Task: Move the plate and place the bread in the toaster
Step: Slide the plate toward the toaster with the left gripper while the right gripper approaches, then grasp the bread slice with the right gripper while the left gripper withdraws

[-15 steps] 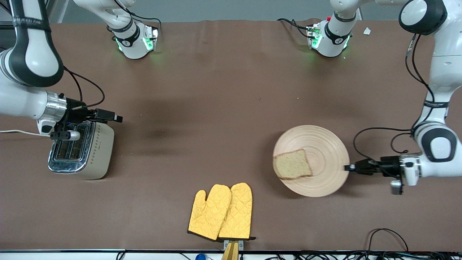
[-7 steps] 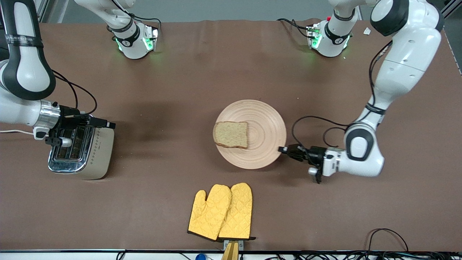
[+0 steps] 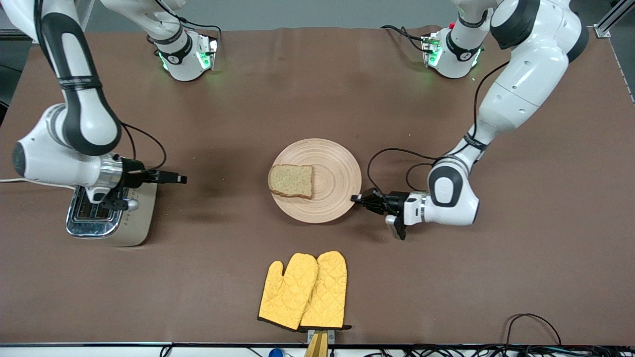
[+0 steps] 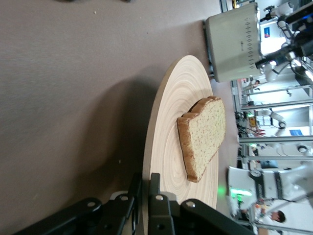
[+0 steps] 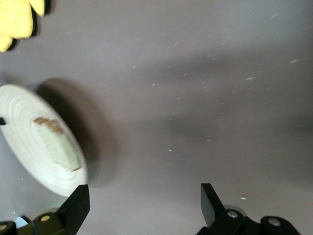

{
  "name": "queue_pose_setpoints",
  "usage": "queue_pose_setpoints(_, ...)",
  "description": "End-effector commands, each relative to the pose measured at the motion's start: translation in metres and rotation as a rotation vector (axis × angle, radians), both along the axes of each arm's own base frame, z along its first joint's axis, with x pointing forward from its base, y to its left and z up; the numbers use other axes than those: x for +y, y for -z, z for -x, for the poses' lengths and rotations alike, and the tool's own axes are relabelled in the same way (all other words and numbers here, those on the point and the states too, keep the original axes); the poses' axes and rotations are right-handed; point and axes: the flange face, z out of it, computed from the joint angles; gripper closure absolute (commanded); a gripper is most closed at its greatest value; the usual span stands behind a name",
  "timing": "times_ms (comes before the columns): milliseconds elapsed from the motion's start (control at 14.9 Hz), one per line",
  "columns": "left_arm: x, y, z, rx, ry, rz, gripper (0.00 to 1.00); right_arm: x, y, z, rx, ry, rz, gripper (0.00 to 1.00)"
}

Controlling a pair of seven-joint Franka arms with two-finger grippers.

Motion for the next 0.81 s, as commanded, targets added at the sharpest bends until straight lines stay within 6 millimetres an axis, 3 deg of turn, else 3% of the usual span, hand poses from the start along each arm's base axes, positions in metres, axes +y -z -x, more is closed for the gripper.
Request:
queue_pose_setpoints(0,-0.025,0.008,0.011,-0.011,-0.043,0.033,0.98,0.05,0.022,0.035,0.002,-0.01,-0.02,0.0)
queue_pose_setpoints(134,-0.027,0.018,0.013,0.0,-0.051,0.033,0.95,0.103,0.046,0.063,-0.05,-0.05,0.027,0.0)
queue_pose_setpoints(201,-0.027,0.018,0.013,0.0,-0.051,0.033,0.85,0.133,0.054,0.076,-0.088,-0.075,0.056,0.0)
queue_pose_setpoints(269,-0.025,0.018,0.012,0.007,-0.059,0.031,0.52,0.153,0.059,0.083,-0.118,-0.084,0.065,0.0)
queue_pose_setpoints(336,-0.02,0.016,0.009,0.007,-0.066,0.027,0.01,0.171,0.067,0.09,-0.14,-0.061,0.062,0.0)
queue_pose_setpoints(537,0.006,0.001,-0.011,0.024,-0.129,0.007,0.0,0.203,0.084,0.102,-0.162,-0.022,0.06,0.0)
queue_pose_setpoints(672,0.027,-0.034,-0.031,0.014,-0.211,-0.015,0.0,0.203,0.082,0.098,-0.189,-0.005,0.065,0.0)
queue_pose_setpoints(739,0.048,-0.047,-0.044,0.054,-0.273,-0.022,0.0,0.2,0.078,0.094,-0.222,0.012,0.075,0.0)
